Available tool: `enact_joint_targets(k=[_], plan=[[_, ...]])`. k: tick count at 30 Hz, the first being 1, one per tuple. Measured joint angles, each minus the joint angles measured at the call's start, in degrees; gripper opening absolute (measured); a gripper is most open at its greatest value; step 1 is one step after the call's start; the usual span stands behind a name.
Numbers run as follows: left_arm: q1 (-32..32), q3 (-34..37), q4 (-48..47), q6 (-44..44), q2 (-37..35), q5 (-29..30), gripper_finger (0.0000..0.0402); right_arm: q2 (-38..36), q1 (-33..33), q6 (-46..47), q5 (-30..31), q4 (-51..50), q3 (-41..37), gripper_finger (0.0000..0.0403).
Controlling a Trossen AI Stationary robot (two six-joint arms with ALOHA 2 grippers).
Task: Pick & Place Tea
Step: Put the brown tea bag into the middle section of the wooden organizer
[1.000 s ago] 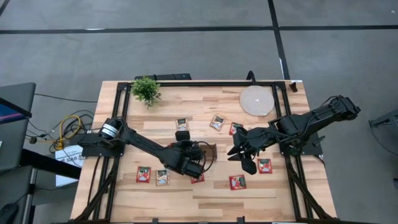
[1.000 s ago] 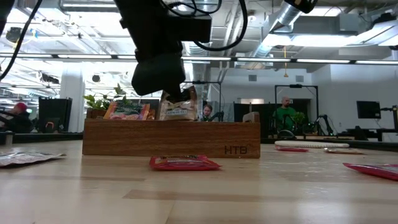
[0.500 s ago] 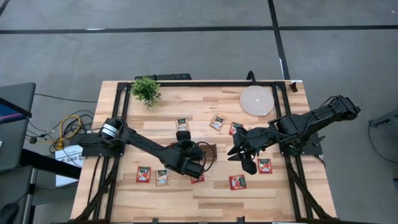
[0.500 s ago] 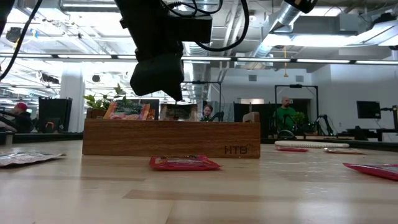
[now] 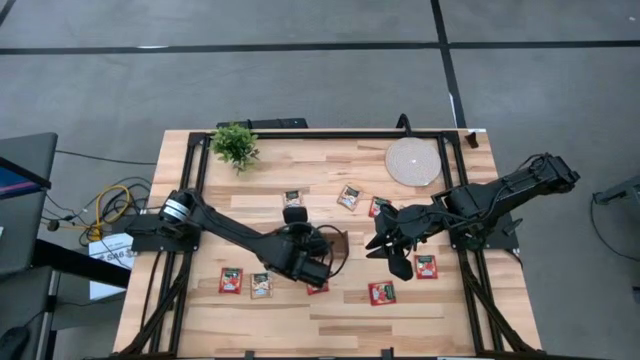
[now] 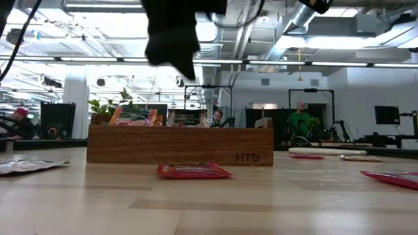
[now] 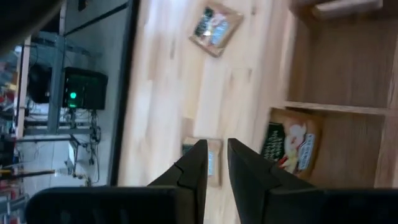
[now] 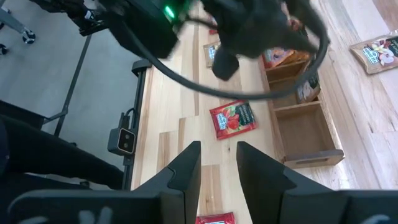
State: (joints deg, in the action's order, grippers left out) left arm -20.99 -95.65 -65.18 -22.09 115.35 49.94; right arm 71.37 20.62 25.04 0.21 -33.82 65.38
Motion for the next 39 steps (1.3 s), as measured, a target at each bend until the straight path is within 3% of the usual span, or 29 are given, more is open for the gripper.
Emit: enact_joint_targets(k=[4,8,12,20,24,29,39], plan=[[0.7,-7.2,-9.9,0.1,-0.5,2.8,0.0056,0.0,0.0,0.0,0.0,0.0,0.0,0.0097],[5.6,-8.0,-14.1,-1.1,-4.4,4.3,0.0056,0.0,0.0,0.0,0.0,0.0,0.0,0.0097],[13.3,-5.4,-13.0,-2.4,-9.6,-3.6,0.0055,0.0,0.0,-0.1,0.0,0.0,0.0,0.0097],[29.0,5.5,4.6,13.2,-13.3,-28.3,0.0055,0.0,0.0,-1.6,-0.1,0.0,0.0,0.0097],[33.7,10.9,10.7,16.1,-13.1,-32.5,0.0056,0.0,0.0,-1.6,-0.1,0.0,0.0,0.0097],[37.9,14.4,11.6,16.5,-13.0,-37.6,0.0056,0.0,-0.3,-1.7,-0.1,0.0,0.0,0.0097],[40.2,19.5,19.2,19.2,-13.0,-44.5,0.0059,0.0,-1.7,-2.6,-0.2,0.0,0.0,0.0097]])
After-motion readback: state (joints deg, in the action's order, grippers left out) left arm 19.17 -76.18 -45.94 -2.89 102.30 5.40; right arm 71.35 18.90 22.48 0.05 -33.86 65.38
